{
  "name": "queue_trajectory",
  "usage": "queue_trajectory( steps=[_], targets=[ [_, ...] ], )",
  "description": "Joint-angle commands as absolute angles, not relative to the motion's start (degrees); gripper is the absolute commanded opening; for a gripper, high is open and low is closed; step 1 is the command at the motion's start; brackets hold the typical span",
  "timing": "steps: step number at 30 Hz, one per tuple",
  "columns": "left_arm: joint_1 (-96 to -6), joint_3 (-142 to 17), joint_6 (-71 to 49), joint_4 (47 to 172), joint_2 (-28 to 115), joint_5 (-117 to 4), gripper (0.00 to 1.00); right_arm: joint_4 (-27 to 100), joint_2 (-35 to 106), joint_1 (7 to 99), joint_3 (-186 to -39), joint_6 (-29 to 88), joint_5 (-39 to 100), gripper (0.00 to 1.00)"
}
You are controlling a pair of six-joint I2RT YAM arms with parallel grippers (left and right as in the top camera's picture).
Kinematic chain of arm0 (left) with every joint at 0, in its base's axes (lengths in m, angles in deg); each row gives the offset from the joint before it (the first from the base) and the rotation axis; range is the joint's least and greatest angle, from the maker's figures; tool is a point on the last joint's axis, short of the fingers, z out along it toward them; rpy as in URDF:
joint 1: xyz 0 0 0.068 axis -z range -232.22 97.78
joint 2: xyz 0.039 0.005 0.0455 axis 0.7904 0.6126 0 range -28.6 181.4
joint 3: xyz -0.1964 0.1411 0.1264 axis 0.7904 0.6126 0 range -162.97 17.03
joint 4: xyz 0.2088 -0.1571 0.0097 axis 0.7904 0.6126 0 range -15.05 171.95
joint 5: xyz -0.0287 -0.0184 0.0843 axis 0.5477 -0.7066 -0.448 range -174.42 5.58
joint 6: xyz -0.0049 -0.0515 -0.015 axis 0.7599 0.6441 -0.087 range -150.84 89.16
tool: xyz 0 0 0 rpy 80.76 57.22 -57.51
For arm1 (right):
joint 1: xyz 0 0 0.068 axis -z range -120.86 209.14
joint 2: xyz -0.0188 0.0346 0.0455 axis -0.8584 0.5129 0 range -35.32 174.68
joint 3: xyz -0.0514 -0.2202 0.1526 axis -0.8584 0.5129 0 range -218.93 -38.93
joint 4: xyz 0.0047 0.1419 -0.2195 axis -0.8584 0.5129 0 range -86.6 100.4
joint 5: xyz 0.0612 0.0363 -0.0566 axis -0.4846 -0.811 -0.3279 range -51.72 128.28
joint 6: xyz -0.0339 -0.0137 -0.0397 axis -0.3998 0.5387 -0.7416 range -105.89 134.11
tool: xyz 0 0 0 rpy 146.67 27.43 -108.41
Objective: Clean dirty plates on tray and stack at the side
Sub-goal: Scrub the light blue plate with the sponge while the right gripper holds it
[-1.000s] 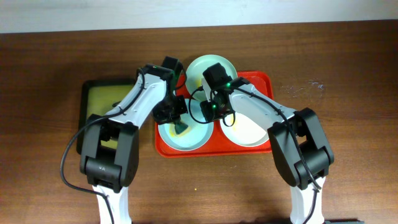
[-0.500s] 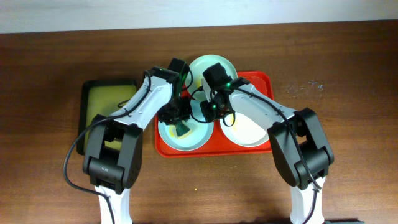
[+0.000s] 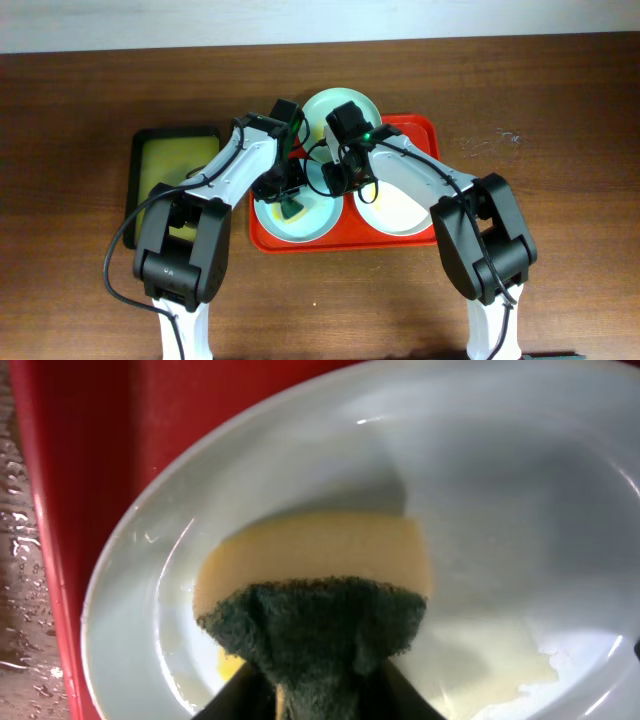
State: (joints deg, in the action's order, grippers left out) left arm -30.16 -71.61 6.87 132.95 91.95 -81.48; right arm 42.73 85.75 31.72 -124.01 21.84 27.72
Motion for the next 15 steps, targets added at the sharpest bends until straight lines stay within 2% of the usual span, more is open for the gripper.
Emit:
queue_trajectory(
  steps=[1,3,5,10,15],
  targets=[
    [-30.3,-71.0,7.3,132.9,92.6,-81.4,0.14,43.2,87.3,30.8,-123.6,21.4,28.2,0.04],
    [-29.9,-69.9,7.3,132.6,92.6,-81.0,0.09,43.2,87.3,30.8,-123.6,21.4,28.2,0.04],
    [-29.4,-68.3,7.3,131.0,92.6,-79.9,0.00,43.2,87.3,30.8,-123.6,21.4,28.2,0.04],
    [-29.2,-66.6,3.5,130.2,92.6,-78.5,0.00,43.2,87.3,30.8,-123.6,21.4,28.2,0.04],
    [-30.3,-67.4,3.4,135.6,92.6,-92.7,0.00,43.2,87.3,30.8,-123.6,21.4,28.2,0.04]
  ],
)
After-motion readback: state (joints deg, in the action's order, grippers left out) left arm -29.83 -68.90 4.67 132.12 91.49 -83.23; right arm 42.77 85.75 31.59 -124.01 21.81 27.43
